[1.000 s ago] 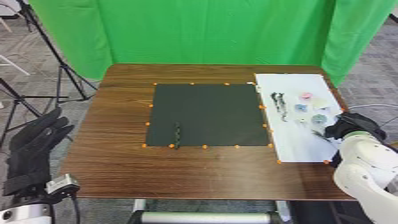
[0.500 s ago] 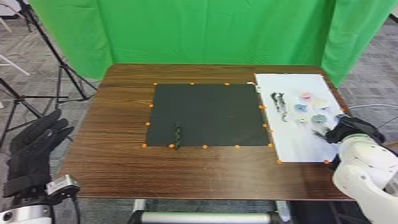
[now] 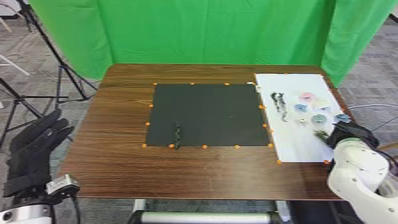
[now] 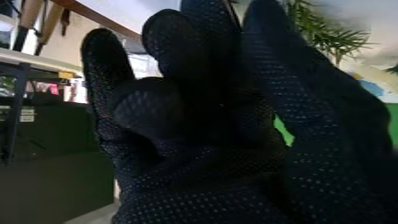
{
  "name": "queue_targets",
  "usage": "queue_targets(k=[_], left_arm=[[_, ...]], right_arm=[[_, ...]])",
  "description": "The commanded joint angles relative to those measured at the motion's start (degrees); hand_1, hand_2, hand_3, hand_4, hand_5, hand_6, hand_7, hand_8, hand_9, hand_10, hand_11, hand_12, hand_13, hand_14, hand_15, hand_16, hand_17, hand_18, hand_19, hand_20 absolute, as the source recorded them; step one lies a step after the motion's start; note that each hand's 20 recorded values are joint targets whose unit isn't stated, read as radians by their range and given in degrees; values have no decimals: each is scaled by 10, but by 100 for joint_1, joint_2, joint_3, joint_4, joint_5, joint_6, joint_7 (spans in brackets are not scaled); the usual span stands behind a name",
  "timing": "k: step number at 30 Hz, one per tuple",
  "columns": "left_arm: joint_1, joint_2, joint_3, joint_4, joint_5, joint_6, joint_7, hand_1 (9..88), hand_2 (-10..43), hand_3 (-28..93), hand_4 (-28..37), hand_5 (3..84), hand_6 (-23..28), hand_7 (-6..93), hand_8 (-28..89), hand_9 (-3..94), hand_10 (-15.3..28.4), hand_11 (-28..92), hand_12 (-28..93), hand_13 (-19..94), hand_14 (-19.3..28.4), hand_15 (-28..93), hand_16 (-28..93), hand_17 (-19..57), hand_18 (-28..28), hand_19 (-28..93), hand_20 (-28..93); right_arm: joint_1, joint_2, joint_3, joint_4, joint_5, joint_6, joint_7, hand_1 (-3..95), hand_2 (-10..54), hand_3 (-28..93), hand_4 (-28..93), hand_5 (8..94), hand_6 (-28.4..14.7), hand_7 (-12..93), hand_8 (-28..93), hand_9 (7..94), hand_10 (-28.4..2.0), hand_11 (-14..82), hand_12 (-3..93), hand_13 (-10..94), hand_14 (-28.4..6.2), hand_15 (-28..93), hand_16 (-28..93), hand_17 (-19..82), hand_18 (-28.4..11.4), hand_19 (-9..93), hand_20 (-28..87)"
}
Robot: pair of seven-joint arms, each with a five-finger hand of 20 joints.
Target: Arrange flowers
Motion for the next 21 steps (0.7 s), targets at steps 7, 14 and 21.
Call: queue_targets(k=[7,14,21], left_arm=[[34,-115,-8,-37,101,-97,-61,251,55,819,-228,381,96,165,-109,320,189,367,65,210,254,617,-167,-107,207,561,39],[77,-32,-43,-50,28,-56,-13,252,55,820,-227,381,96,165,-109,320,189,367,64,211,254,616,-167,-107,207,561,38],[139,98,-45,-59,-96,23,75,253,54,821,-230,381,96,165,-109,320,189,367,64,210,254,617,-167,-107,207,561,37]], right_arm=[[57,299,-225,97,-447,827,-41,557,-28,716,-282,829,-73,224,229,781,-176,509,272,775,-93,786,218,422,-243,932,-84],[189,413,-273,-166,-560,1103,-155,543,-41,737,-283,841,-62,221,246,800,-158,511,289,795,-83,779,238,428,-239,932,-47],[2027,-46,-1628,571,-728,1355,-584,536,-47,748,-282,844,-51,227,255,811,-151,512,300,806,-77,774,255,428,-238,932,-17]])
